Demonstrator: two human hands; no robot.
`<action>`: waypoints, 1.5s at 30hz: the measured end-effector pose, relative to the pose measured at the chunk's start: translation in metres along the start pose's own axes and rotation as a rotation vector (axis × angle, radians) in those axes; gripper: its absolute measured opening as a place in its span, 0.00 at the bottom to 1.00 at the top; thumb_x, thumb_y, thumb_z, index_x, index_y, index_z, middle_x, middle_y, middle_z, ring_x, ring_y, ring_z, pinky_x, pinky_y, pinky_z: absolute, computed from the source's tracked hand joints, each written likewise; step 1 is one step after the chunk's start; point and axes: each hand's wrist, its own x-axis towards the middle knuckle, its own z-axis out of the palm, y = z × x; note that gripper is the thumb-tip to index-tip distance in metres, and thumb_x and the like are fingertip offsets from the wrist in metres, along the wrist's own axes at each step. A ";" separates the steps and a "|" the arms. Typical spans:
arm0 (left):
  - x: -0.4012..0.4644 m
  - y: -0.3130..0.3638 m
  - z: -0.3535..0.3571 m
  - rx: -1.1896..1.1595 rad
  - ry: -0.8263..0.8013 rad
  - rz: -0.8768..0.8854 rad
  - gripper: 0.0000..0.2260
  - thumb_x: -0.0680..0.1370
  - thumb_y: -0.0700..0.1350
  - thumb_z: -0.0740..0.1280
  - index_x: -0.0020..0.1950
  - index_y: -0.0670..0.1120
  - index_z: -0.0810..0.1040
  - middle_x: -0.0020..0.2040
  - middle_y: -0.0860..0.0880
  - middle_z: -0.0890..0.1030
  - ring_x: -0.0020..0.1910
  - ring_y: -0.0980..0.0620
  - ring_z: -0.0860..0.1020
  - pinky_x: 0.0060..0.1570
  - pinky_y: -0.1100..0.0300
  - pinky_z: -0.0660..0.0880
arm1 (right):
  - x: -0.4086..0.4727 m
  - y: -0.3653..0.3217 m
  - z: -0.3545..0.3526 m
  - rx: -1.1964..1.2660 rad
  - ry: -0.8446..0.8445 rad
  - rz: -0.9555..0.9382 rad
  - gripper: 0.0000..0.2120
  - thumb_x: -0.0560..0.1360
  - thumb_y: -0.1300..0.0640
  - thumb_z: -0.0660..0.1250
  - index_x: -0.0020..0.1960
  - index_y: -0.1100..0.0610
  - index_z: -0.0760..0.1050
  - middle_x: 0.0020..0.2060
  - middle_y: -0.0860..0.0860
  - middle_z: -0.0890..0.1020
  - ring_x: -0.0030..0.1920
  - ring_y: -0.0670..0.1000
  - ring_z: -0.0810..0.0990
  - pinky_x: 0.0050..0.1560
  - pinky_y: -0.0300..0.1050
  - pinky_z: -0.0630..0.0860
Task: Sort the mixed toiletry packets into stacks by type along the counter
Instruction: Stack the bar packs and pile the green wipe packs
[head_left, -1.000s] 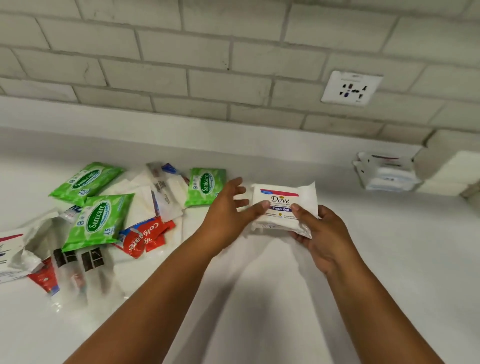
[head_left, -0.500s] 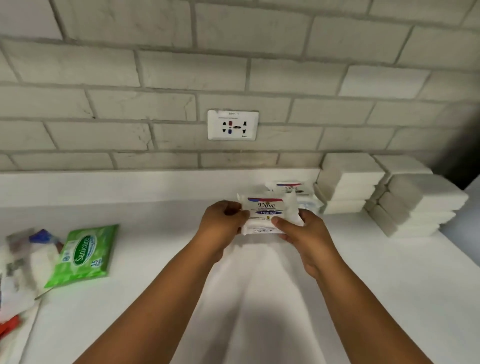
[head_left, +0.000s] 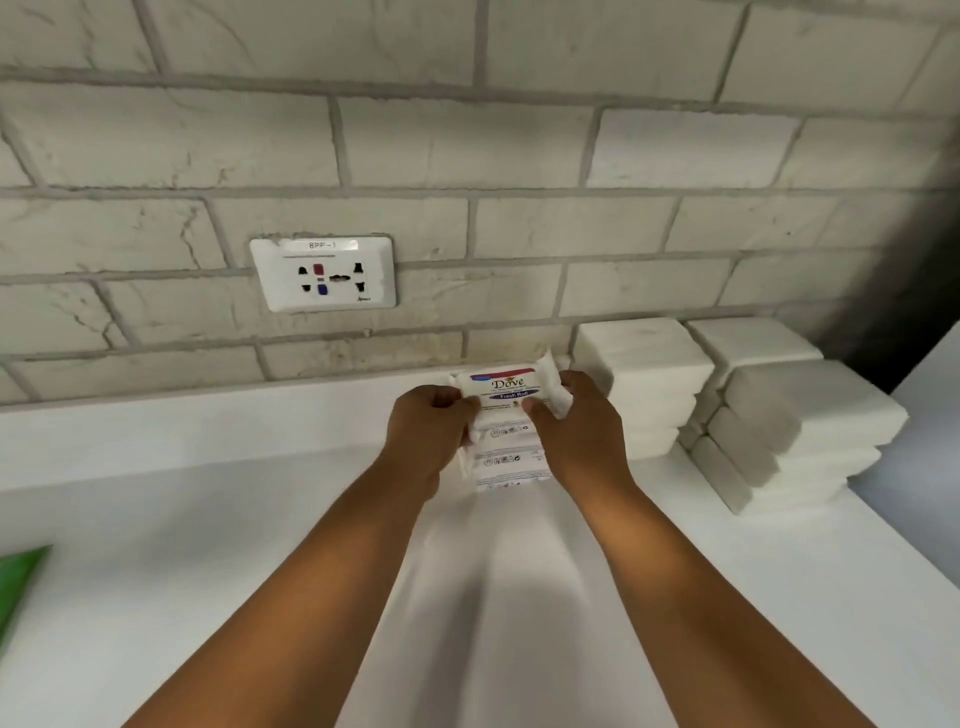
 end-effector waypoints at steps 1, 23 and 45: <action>0.002 -0.002 0.001 0.013 0.011 0.008 0.02 0.74 0.39 0.70 0.42 0.43 0.80 0.43 0.41 0.85 0.46 0.39 0.84 0.52 0.43 0.80 | 0.001 0.003 0.002 -0.008 0.004 -0.017 0.19 0.76 0.51 0.67 0.64 0.56 0.71 0.54 0.53 0.81 0.53 0.55 0.79 0.46 0.40 0.70; -0.023 -0.036 0.021 -0.262 0.137 -0.208 0.23 0.80 0.60 0.55 0.70 0.49 0.70 0.66 0.50 0.75 0.60 0.50 0.74 0.68 0.51 0.67 | -0.060 0.058 0.020 0.446 0.063 0.275 0.15 0.77 0.49 0.65 0.63 0.47 0.72 0.51 0.37 0.77 0.57 0.45 0.78 0.57 0.39 0.73; -0.022 -0.034 0.036 -0.212 0.045 -0.147 0.18 0.82 0.58 0.51 0.62 0.52 0.75 0.44 0.57 0.79 0.40 0.63 0.75 0.34 0.68 0.65 | -0.034 0.054 0.044 0.545 -0.024 0.194 0.09 0.79 0.48 0.61 0.57 0.36 0.71 0.55 0.42 0.81 0.55 0.43 0.79 0.59 0.45 0.75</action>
